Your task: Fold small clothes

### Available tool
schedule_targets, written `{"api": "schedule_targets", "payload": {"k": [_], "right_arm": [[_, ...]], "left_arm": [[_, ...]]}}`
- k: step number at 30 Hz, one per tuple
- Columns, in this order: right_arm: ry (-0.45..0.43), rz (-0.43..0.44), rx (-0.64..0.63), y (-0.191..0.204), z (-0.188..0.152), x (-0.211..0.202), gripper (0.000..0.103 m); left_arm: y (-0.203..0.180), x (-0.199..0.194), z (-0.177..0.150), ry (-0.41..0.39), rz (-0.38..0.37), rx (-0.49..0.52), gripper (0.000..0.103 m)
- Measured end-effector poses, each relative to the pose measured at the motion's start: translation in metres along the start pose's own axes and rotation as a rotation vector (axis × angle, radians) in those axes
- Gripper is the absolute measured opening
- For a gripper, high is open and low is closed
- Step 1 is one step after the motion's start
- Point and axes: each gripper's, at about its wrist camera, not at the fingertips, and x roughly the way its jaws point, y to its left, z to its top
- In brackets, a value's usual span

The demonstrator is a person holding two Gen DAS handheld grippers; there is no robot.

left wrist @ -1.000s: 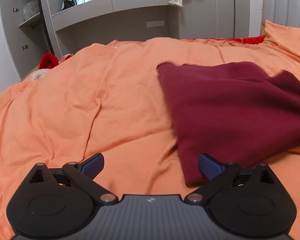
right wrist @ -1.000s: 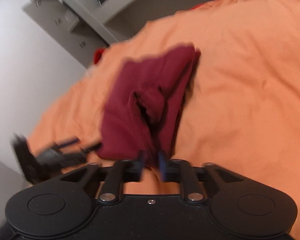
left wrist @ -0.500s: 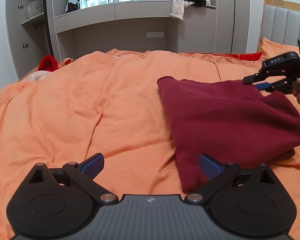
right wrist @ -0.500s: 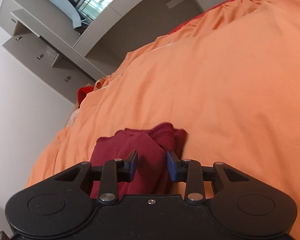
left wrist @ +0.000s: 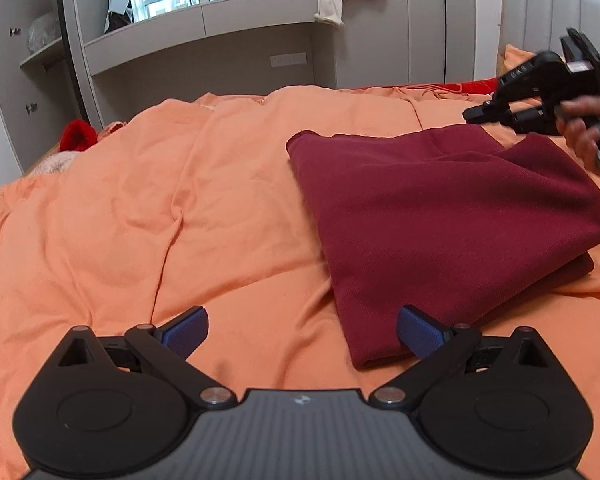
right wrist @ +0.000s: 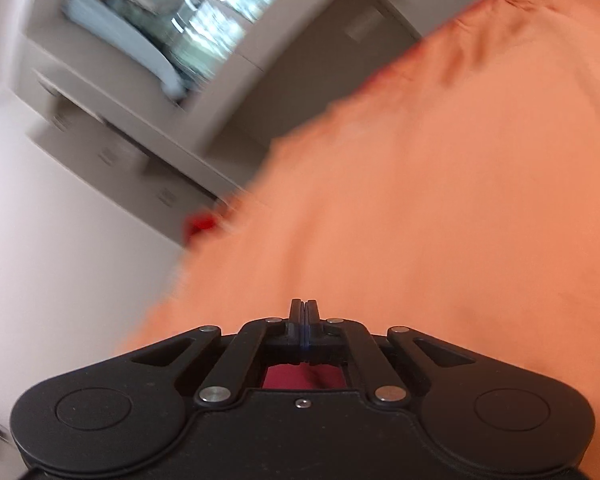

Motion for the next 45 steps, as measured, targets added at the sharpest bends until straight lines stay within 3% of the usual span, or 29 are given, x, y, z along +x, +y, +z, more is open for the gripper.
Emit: {"api": "schedule_targets", "payload": {"k": [1, 2, 4, 7, 10, 12, 14, 16, 18, 22, 26, 28, 30, 31, 32, 34, 37, 41, 45], "right_arm": [[0.024, -0.004, -0.007, 0.000, -0.004, 0.001, 0.015], [0.037, 0.008, -0.013, 0.001, -0.008, 0.000, 0.038], [0.034, 0.020, -0.039, 0.009, -0.016, -0.010, 0.050], [0.085, -0.069, -0.106, 0.027, -0.023, -0.017, 0.048], [0.126, -0.090, -0.177, 0.046, -0.029, -0.014, 0.043], [0.167, -0.122, -0.207, 0.055, -0.032, -0.006, 0.035], [0.191, -0.160, -0.246, 0.063, -0.034, 0.004, 0.008], [0.167, -0.107, -0.235, 0.067, -0.029, 0.002, 0.007], [0.120, -0.009, -0.205, 0.068, -0.022, -0.005, 0.007], [0.057, 0.092, -0.083, 0.045, -0.004, -0.006, 0.007], [0.106, 0.000, 0.051, -0.014, -0.010, 0.010, 0.007], [0.111, 0.005, 0.103, -0.033, -0.019, 0.015, 0.008], [0.083, 0.035, 0.121, -0.035, -0.022, 0.010, 0.018], [0.073, 0.034, 0.128, -0.032, -0.023, 0.005, 0.032], [0.060, 0.026, 0.120, -0.025, -0.024, -0.002, 0.047], [0.043, 0.005, 0.024, -0.001, -0.029, -0.027, 0.051], [0.073, 0.013, -0.141, 0.040, -0.060, -0.065, 0.050], [0.117, 0.073, -0.229, 0.071, -0.115, -0.096, 0.048], [0.107, 0.010, -0.262, 0.073, -0.143, -0.096, 0.039]], "left_arm": [[0.001, -0.001, 0.001, 0.000, -0.001, -0.005, 0.102], [0.002, -0.001, 0.001, -0.002, -0.004, -0.013, 0.102], [0.004, -0.003, 0.001, -0.002, -0.016, -0.035, 0.102], [0.005, -0.005, 0.002, -0.001, -0.043, -0.059, 0.102], [0.001, -0.006, 0.002, 0.000, -0.042, -0.052, 0.102], [0.000, -0.007, 0.002, -0.002, -0.050, -0.052, 0.102], [0.001, -0.008, 0.002, -0.004, -0.058, -0.051, 0.102], [0.002, -0.011, 0.003, -0.012, -0.055, -0.051, 0.102], [0.004, -0.011, 0.003, -0.015, -0.057, -0.061, 0.102], [0.008, -0.007, 0.002, 0.000, -0.057, -0.078, 0.102], [0.009, -0.005, 0.002, 0.002, -0.059, -0.078, 0.102], [0.009, -0.005, 0.003, 0.003, -0.057, -0.078, 0.102], [0.008, -0.006, 0.003, 0.003, -0.059, -0.076, 0.102], [0.008, -0.007, 0.003, 0.002, -0.061, -0.075, 0.102], [0.008, -0.008, 0.003, 0.000, -0.063, -0.074, 0.102], [0.009, -0.012, 0.004, -0.007, -0.065, -0.072, 0.102], [0.011, -0.015, 0.006, -0.015, -0.065, -0.083, 0.102], [0.013, -0.018, 0.006, -0.014, -0.082, -0.117, 0.102], [0.015, -0.019, 0.006, -0.002, -0.118, -0.154, 0.102]]}}
